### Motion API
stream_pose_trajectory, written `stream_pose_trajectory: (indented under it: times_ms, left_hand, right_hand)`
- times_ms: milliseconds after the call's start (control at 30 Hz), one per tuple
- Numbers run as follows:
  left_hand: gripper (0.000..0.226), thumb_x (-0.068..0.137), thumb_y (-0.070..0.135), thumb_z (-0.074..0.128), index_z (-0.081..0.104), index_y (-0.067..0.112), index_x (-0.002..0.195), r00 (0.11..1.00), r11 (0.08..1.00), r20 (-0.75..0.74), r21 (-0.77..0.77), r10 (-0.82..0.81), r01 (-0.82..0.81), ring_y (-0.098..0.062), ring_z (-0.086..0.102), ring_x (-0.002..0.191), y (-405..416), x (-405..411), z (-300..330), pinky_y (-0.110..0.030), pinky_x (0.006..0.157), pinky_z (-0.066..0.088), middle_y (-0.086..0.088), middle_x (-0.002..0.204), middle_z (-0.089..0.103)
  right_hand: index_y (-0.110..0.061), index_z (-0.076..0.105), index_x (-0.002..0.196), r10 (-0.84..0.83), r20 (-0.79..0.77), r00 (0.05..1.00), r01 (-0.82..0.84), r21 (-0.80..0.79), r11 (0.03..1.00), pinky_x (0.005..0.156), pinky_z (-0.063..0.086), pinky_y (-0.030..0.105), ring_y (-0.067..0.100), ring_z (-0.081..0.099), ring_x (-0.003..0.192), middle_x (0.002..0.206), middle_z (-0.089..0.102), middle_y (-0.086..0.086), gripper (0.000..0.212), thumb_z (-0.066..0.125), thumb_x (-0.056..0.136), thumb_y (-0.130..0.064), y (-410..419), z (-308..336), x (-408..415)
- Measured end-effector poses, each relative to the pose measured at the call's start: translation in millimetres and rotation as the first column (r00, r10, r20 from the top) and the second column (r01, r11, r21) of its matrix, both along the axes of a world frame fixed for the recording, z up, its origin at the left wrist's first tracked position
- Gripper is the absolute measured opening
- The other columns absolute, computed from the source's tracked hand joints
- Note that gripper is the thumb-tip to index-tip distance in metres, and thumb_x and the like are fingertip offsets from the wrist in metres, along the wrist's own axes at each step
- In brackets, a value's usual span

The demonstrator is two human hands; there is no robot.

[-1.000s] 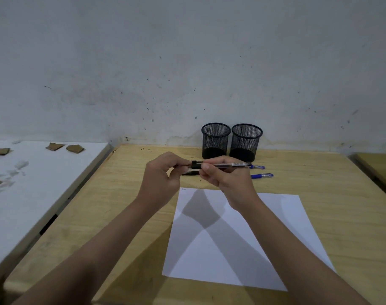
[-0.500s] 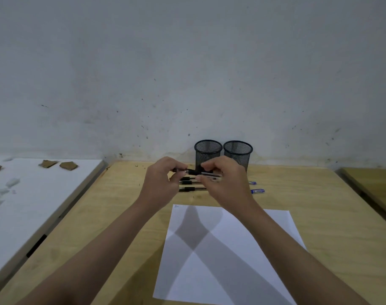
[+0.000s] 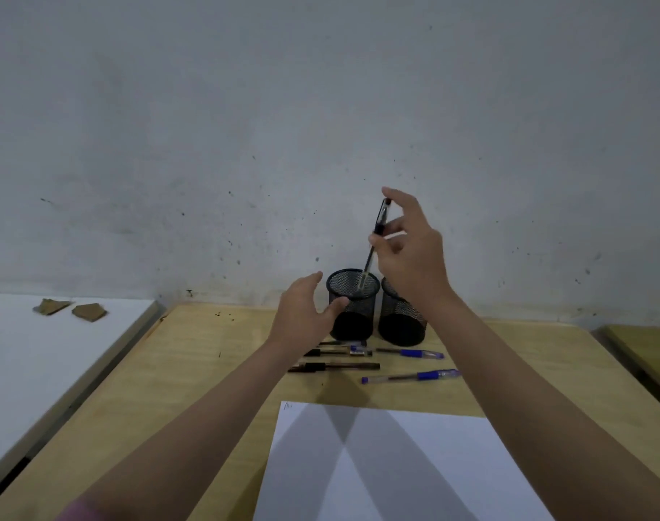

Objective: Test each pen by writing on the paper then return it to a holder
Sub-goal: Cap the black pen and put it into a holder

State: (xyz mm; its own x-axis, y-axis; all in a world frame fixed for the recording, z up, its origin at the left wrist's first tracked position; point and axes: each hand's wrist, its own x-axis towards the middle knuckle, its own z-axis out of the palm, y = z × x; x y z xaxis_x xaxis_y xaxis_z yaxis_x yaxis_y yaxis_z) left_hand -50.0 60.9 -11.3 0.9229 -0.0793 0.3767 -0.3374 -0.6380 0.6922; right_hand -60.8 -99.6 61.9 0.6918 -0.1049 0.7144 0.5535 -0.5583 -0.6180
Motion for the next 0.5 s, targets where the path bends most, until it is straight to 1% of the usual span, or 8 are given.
stream_pose_trajectory:
  times_ms: [67, 100, 200, 267, 333, 400, 467, 500]
  left_hand:
    - [0.07, 0.082, 0.044, 0.062, 0.039, 0.008, 0.137, 0.999, 0.999, -0.034, 0.037, 0.004, -0.003, -0.022, 0.041, 0.13, -9, 12, -5, -0.032, 0.106, 0.032, -0.009, 0.14, 0.046]
    - [0.067, 0.083, 0.043, 0.063, 0.042, 0.006, 0.135, 1.0, 1.0, -0.031, 0.031, 0.005, -0.004, -0.023, 0.044, 0.127, -13, 17, -7, -0.03, 0.102, 0.034, -0.011, 0.137, 0.05]
    - [0.046, 0.083, 0.037, 0.065, 0.059, 0.008, 0.118, 0.999, 1.0, 0.036, -0.018, 0.001, 0.0, -0.025, 0.056, 0.11, -20, 27, -12, -0.02, 0.082, 0.037, -0.011, 0.114, 0.065]
    - [0.043, 0.081, 0.037, 0.067, 0.062, 0.01, 0.114, 0.998, 0.999, 0.06, -0.046, -0.009, 0.011, -0.019, 0.058, 0.106, -20, 31, -15, -0.014, 0.08, 0.036, -0.007, 0.11, 0.067]
    - [0.042, 0.08, 0.035, 0.068, 0.063, 0.01, 0.114, 0.998, 0.995, 0.051, -0.087, -0.039, 0.043, -0.009, 0.056, 0.101, -18, 33, -17, -0.014, 0.084, 0.039, -0.004, 0.11, 0.068]
    - [0.045, 0.08, 0.038, 0.068, 0.062, 0.011, 0.115, 0.998, 0.993, 0.035, -0.096, -0.059, 0.063, -0.005, 0.056, 0.102, -16, 36, -21, -0.015, 0.088, 0.042, 0.001, 0.111, 0.067]
    - [0.052, 0.078, 0.042, 0.068, 0.06, 0.011, 0.119, 0.998, 0.993, 0.013, -0.099, -0.056, 0.057, -0.011, 0.056, 0.11, -15, 38, -22, -0.017, 0.092, 0.041, -0.001, 0.117, 0.065]
    - [0.053, 0.078, 0.041, 0.068, 0.06, 0.01, 0.12, 0.999, 0.993, 0.007, -0.108, -0.052, 0.053, -0.012, 0.056, 0.111, -16, 38, -22, -0.016, 0.091, 0.039, -0.003, 0.118, 0.065]
  right_hand:
    - [-0.021, 0.046, 0.128, -0.009, -0.005, 1.0, 0.009, 0.028, 1.0, 0.055, 0.046, 0.007, 0.0, 0.061, 0.057, 0.071, 0.058, -0.01, 0.052, 0.066, 0.082, -0.004, 0, 1, 20]
    - [-0.02, 0.047, 0.126, -0.016, -0.014, 1.0, 0.016, 0.031, 0.999, 0.055, 0.046, 0.007, -0.001, 0.061, 0.057, 0.07, 0.058, -0.01, 0.05, 0.067, 0.082, -0.004, 1, -2, 29]
    - [-0.014, 0.053, 0.116, -0.045, -0.089, 0.995, 0.046, 0.011, 0.999, 0.056, 0.046, 0.009, -0.002, 0.059, 0.055, 0.066, 0.059, -0.006, 0.04, 0.069, 0.08, -0.005, 1, -17, 49]
    - [-0.01, 0.06, 0.106, -0.068, -0.181, 0.981, 0.063, -0.032, 0.998, 0.061, 0.05, 0.018, 0.002, 0.059, 0.058, 0.067, 0.061, -0.001, 0.029, 0.07, 0.079, -0.006, -2, -30, 59]
    - [-0.008, 0.065, 0.102, -0.098, -0.261, 0.96, 0.074, -0.1, 0.992, 0.07, 0.053, 0.028, 0.014, 0.061, 0.067, 0.073, 0.063, 0.005, 0.024, 0.07, 0.079, -0.007, -4, -40, 67]
    - [-0.006, 0.065, 0.108, -0.127, -0.299, 0.946, 0.08, -0.164, 0.983, 0.074, 0.05, 0.025, 0.017, 0.06, 0.074, 0.081, 0.066, 0.008, 0.028, 0.068, 0.081, -0.007, -5, -46, 70]
    - [-0.005, 0.061, 0.12, -0.153, -0.301, 0.941, 0.092, -0.207, 0.974, 0.077, 0.041, 0.018, 0.023, 0.063, 0.086, 0.097, 0.068, 0.014, 0.038, 0.066, 0.082, -0.006, -6, -48, 70]
    - [-0.004, 0.057, 0.125, -0.161, -0.298, 0.941, 0.096, -0.22, 0.971, 0.08, 0.04, 0.019, 0.027, 0.062, 0.094, 0.106, 0.066, 0.016, 0.042, 0.064, 0.083, -0.006, -6, -48, 70]
